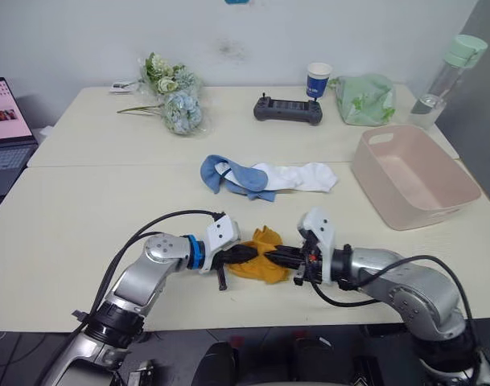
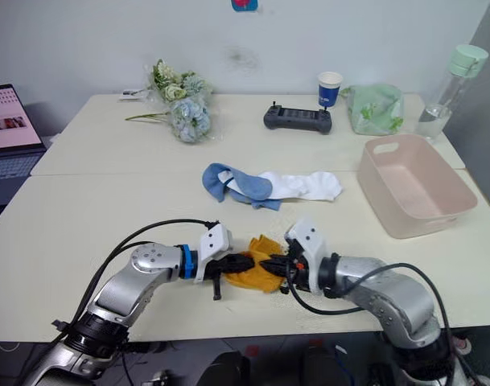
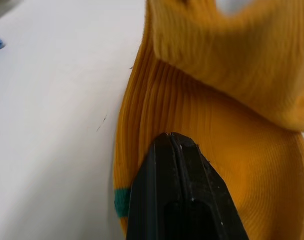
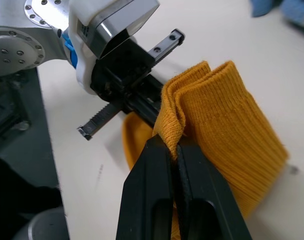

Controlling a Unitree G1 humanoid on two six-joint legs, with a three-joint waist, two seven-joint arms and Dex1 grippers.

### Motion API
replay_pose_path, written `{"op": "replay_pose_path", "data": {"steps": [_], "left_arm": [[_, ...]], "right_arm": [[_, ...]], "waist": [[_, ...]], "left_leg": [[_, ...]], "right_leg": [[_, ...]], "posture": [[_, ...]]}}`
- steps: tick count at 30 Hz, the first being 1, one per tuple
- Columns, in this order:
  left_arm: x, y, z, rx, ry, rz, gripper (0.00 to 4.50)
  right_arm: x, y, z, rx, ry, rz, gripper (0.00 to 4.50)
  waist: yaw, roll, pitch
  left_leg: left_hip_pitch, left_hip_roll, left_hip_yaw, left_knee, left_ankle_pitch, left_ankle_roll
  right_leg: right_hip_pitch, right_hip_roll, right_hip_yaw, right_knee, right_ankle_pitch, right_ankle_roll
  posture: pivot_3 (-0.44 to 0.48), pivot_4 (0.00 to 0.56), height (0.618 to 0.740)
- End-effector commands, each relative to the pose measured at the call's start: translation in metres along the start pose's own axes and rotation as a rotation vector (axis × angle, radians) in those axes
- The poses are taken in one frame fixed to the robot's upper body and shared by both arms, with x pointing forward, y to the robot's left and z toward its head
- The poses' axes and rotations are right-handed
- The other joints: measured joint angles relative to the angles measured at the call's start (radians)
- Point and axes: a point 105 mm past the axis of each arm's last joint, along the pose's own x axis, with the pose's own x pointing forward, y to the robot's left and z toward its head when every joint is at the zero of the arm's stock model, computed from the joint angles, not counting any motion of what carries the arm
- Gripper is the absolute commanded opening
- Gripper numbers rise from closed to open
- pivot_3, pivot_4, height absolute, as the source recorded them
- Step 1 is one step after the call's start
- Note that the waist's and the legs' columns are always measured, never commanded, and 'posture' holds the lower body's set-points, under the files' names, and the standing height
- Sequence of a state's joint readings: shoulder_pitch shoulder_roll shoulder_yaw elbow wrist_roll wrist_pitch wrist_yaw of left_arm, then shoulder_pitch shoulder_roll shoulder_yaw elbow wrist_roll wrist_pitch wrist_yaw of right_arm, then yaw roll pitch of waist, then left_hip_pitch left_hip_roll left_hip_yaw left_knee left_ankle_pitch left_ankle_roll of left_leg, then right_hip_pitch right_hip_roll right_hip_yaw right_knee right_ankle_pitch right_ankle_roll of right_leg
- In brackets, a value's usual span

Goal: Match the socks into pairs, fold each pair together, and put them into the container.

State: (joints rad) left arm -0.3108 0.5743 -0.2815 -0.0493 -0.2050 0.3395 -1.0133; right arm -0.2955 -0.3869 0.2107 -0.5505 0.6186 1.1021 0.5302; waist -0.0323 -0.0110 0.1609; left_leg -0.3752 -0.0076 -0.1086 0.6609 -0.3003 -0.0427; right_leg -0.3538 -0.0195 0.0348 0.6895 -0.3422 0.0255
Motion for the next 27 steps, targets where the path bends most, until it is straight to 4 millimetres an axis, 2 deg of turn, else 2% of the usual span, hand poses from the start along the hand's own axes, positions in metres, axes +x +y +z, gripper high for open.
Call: {"op": "replay_pose_path", "data": {"steps": [1,7,10,16,18,22,25,27], "left_arm": [[-0.002,0.002,-0.008,-0.036,0.012,0.041,0.0],[-0.009,0.0,-0.011,-0.077,-0.006,0.059,0.0],[-0.022,0.006,-0.008,-0.123,-0.039,0.111,0.0],[-0.048,0.021,0.0,-0.181,-0.107,0.244,0.0],[-0.059,0.028,0.009,-0.176,-0.151,0.295,0.0],[-0.073,0.035,0.029,-0.131,-0.216,0.323,0.0],[-0.069,0.023,0.054,-0.043,-0.246,0.214,0.0],[-0.061,0.012,0.061,-0.001,-0.232,0.124,0.0]], "right_arm": [[0.012,0.0,0.002,0.033,0.015,0.012,0.03],[0.025,-0.01,-0.003,0.046,0.04,-0.049,0.03],[0.022,-0.002,0.013,0.073,-0.016,-0.008,0.85],[0.007,0.004,0.035,0.089,-0.074,0.037,3.0],[-0.002,0.002,0.043,0.061,-0.098,0.037,3.67],[-0.01,-0.009,0.047,-0.021,-0.106,-0.022,3.67],[-0.006,-0.021,0.042,-0.092,-0.094,-0.073,3.0],[-0.001,-0.024,0.036,-0.133,-0.072,-0.077,2.33]], "waist": [[0.0,0.0,0.0],[-0.002,0.0,0.0],[-0.005,0.0,0.0],[-0.006,0.0,0.0],[-0.004,0.0,0.0],[-0.001,0.0,0.0],[-0.001,0.0,0.0],[-0.001,0.0,0.0]], "left_leg": [[0.0,0.0,0.0,0.0,0.0,0.0],[0.0,0.0,0.0,0.0,0.0,0.0],[0.0,0.0,0.0,0.0,0.0,0.0],[-0.003,0.0,0.0,0.0,0.0,0.0],[-0.004,0.0,0.0,0.0,0.0,0.0],[-0.007,0.0,0.001,0.0,0.0,0.0],[-0.007,0.0,0.001,0.0,0.0,0.0],[-0.007,0.0,0.002,0.0,0.0,0.0]], "right_leg": [[0.0,0.0,0.0,0.0,0.0,0.0],[-0.001,0.0,0.0,0.001,0.0,0.0],[-0.001,0.0,0.0,0.001,0.0,0.0],[-0.006,0.0,0.0,0.004,0.0,0.0],[-0.007,0.0,0.001,0.004,0.0,0.0],[-0.01,0.0,0.001,0.005,0.0,0.0],[-0.011,0.0,0.001,0.005,0.0,0.0],[-0.011,0.0,0.002,0.005,0.0,0.0]], "posture": [[0.0,0.15,0.74],[0.0,0.15,0.74],[0.0,0.15,0.74],[0.0,0.15,0.74],[0.0,0.15,0.74],[0.0,0.15,0.74],[0.0,0.15,0.74],[0.0,0.15,0.74]]}}
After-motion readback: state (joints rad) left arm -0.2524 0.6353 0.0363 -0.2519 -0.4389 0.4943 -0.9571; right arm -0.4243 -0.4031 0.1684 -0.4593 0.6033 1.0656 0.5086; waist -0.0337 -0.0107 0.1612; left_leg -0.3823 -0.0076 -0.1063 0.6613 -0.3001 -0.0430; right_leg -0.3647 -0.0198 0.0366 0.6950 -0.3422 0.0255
